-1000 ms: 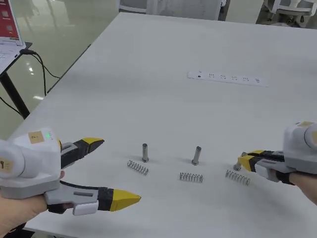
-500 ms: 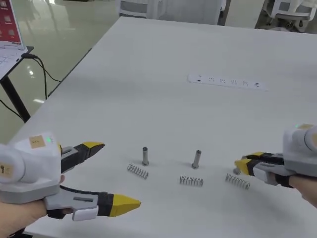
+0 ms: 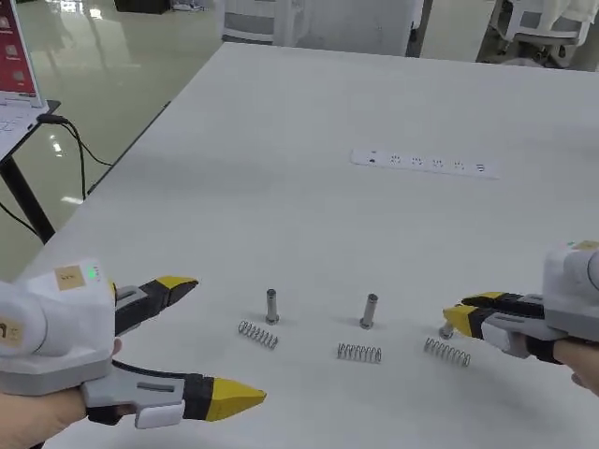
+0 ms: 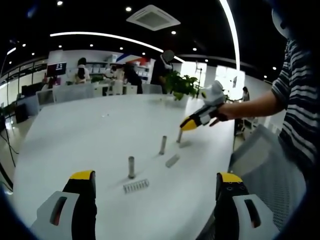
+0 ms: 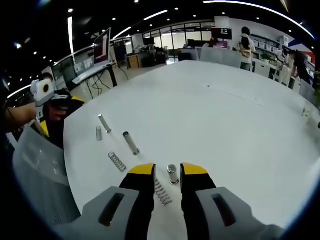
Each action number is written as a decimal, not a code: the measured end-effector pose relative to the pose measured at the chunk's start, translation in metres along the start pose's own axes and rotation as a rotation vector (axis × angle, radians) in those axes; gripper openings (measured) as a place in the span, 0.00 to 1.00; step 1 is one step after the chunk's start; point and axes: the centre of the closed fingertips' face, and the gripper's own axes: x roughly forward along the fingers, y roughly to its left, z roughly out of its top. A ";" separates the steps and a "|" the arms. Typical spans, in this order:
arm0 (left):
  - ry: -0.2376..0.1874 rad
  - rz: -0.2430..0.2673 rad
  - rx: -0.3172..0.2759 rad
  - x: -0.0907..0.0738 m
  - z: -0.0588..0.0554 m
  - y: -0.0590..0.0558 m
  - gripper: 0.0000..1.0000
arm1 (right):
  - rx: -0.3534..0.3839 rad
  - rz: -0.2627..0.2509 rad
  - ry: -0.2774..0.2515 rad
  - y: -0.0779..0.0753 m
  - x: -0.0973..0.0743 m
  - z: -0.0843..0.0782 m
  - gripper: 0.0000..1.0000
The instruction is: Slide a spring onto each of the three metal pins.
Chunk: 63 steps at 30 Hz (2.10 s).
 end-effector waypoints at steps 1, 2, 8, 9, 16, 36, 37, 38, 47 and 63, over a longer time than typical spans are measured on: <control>0.000 0.000 -0.001 0.000 0.000 0.000 0.97 | -0.001 0.000 -0.003 0.000 -0.001 0.000 0.17; 0.000 -0.002 -0.001 0.000 0.000 0.000 0.97 | -0.009 0.000 -0.013 0.001 -0.004 0.001 0.18; 0.003 -0.004 0.001 0.000 0.000 -0.001 0.97 | -0.018 0.013 -0.032 0.005 -0.016 0.001 0.17; 0.003 -0.004 0.000 0.000 0.000 -0.001 0.97 | -0.019 0.014 -0.032 0.006 -0.017 0.001 0.17; 0.002 -0.009 0.004 0.002 0.001 -0.002 0.97 | -0.059 0.025 -0.017 0.008 -0.022 -0.003 0.16; -0.004 0.009 -0.005 -0.002 -0.002 0.001 0.97 | -0.395 0.128 0.145 0.031 -0.012 -0.028 0.13; -0.004 0.009 -0.007 -0.002 -0.002 0.001 0.97 | -0.419 0.130 0.160 0.031 -0.011 -0.031 0.13; -0.003 0.010 -0.007 -0.003 -0.002 0.002 0.97 | -0.445 0.133 0.177 0.029 -0.010 -0.035 0.13; 0.002 0.016 -0.011 -0.005 -0.006 0.003 0.97 | -0.519 0.155 0.256 0.022 -0.002 -0.053 0.12; 0.012 0.021 -0.016 -0.010 -0.012 0.003 0.97 | -0.582 0.177 0.329 0.017 0.011 -0.063 0.10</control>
